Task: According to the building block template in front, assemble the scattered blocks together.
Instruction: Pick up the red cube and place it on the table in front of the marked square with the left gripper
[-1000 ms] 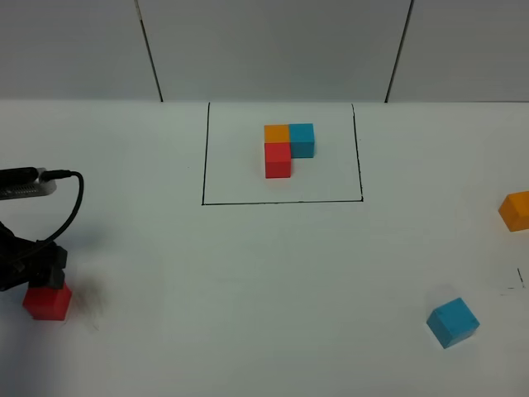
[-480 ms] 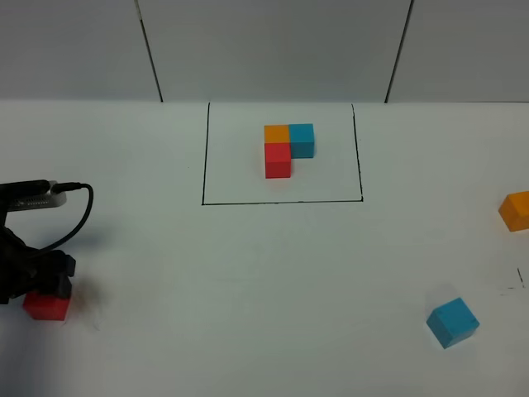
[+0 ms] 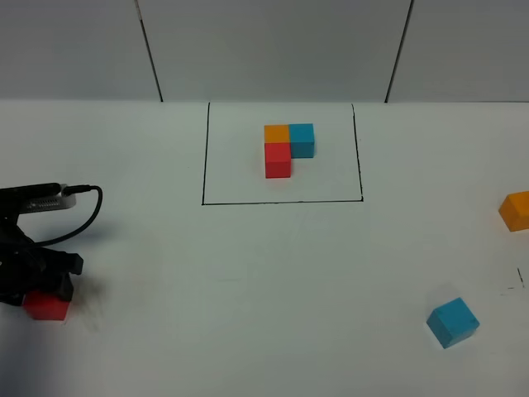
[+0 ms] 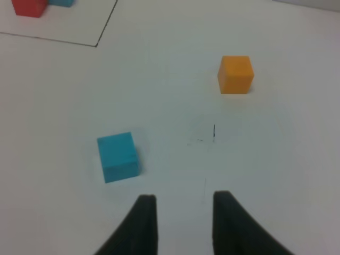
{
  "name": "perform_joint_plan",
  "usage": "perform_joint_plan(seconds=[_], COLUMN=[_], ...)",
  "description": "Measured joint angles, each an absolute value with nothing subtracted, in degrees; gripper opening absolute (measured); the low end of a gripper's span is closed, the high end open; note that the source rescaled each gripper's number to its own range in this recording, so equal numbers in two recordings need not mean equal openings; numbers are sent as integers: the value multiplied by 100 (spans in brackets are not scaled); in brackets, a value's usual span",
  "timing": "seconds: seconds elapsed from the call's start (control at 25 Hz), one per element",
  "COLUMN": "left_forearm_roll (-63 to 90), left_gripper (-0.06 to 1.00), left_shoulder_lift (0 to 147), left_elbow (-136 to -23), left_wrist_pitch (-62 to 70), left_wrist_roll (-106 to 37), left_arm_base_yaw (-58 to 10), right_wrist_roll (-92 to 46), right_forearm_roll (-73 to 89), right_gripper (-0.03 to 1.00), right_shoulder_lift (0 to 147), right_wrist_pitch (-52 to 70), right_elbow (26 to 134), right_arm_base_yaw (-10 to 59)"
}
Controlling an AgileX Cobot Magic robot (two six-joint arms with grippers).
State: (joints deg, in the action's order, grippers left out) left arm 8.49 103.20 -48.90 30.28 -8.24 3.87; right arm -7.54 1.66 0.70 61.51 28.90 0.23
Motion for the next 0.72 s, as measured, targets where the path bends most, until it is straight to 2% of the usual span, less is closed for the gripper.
perform_joint_plan(seconds=[0.04, 0.08, 0.2, 0.28, 0.52, 0.72], left_forearm_roll=[849, 843, 684, 569, 606, 198], left_gripper=[20, 0, 2, 2, 2, 2], left_shoulder_lift=[10319, 10319, 10321, 10326, 10459, 11127], left_elbow=[-4932, -4965, -5260, -5585, -6739, -7671], left_wrist_pitch=[3071, 3131, 3512, 3862, 4440, 4709], left_wrist_roll=[-824, -831, -1315, -2079, -4383, -4812], left_arm_base_yaw=[387, 387, 229, -126, -1950, -3402], right_wrist_roll=[-754, -754, -754, -754, -754, -754], right_forearm_roll=[166, 166, 166, 166, 166, 166], right_gripper=[4, 4, 4, 4, 4, 4], right_shoulder_lift=[70, 70, 70, 70, 70, 70], right_wrist_pitch=[6151, 6151, 6151, 6151, 6151, 6151], right_elbow=[2890, 2890, 2890, 2890, 2890, 2890], right_arm_base_yaw=[23, 23, 23, 23, 23, 23])
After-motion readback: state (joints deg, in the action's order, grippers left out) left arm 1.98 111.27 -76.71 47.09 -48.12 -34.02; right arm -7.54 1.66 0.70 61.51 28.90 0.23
